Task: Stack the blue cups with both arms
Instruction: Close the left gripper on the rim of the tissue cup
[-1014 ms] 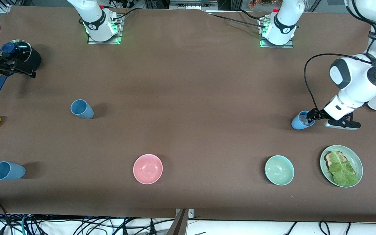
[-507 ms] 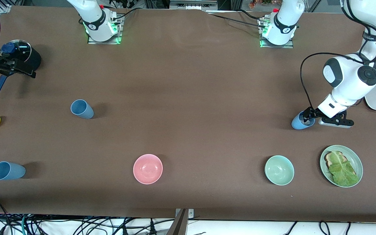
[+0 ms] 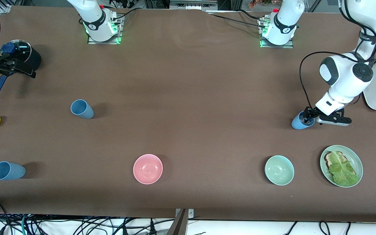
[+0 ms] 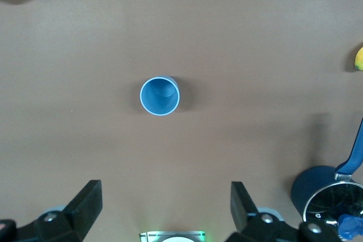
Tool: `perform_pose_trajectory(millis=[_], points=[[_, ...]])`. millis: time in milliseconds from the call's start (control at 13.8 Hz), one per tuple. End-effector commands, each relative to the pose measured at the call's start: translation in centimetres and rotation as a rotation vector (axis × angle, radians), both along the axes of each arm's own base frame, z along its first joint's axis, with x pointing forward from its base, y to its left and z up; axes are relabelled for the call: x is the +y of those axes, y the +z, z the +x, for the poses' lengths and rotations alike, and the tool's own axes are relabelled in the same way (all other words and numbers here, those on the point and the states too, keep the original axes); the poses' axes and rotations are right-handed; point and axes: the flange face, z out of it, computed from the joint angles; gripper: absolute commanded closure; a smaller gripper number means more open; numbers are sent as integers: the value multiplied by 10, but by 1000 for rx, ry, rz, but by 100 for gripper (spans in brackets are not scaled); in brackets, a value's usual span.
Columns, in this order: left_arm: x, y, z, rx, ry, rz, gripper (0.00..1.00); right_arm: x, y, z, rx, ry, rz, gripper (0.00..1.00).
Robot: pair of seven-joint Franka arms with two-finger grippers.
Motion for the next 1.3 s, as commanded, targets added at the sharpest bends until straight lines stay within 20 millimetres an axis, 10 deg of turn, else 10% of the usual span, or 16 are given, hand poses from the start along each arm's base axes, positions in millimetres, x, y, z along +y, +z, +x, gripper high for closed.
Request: perform_pose_trajectory(millis=[0,580,1232], points=[[-6,3,-4,-19,0,-22,100,-2,5,-1,4,-1,0,0],[-10,5,-2,3,4,-38,100,-2,4,0,5,-1,0,0],[-100,80,48,109,108,-197,100,-3,5,-1,4,-3,0,0]])
